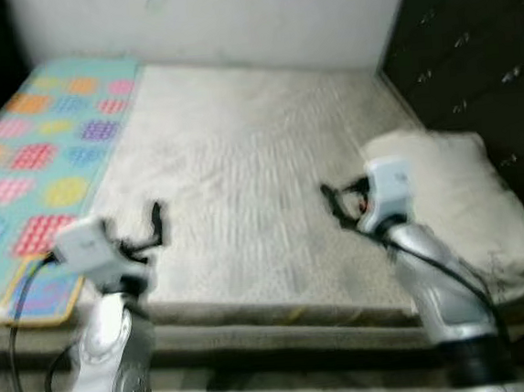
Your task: Clean up the room
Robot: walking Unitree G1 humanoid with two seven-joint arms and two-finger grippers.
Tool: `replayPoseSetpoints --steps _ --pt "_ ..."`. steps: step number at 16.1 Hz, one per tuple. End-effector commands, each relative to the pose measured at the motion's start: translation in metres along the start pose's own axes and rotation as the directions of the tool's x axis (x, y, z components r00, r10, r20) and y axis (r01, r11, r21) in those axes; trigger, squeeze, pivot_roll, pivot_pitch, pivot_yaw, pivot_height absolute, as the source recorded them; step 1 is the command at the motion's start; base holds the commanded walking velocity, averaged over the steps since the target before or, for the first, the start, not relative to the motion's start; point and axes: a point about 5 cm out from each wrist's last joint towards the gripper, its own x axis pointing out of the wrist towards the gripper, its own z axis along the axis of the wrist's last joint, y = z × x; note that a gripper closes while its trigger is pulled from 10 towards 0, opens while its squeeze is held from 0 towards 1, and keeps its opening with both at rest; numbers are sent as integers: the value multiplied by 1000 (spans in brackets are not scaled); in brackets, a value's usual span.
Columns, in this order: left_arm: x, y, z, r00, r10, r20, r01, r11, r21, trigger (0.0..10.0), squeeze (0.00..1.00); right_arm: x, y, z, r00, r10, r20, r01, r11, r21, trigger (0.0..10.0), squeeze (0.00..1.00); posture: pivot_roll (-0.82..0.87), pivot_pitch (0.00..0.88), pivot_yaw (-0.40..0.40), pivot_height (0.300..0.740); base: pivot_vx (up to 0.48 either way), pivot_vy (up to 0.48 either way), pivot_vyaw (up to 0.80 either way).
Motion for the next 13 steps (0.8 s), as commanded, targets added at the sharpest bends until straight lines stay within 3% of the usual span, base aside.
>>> replayPoseSetpoints --steps 1,4,8,13 --pt "2 2 4 1000 10 13 -10 1000 16 10000 0 1 2 5 1000 -1 15 1 999 -40 10000 0 -17 33 -95 740 0 480 0" --pt "-1 6 5 1000 17 25 -18 999 43 10000 0 0 7 6 999 31 39 -30 999 -24 10000 0 -17 32 -97 740 0 160 0" --pt "-1 2 8 999 -16 40 16 1000 5 10000 0 -1 12 5 997 63 37 -61 997 -49 10000 0 -21 32 -95 740 0 0 0" --pt "-1 -2 6 999 -35 38 35 999 -4 10000 0 -3 13 5 996 74 48 -72 997 -38 10000 0 -22 26 -93 740 291 0 0"
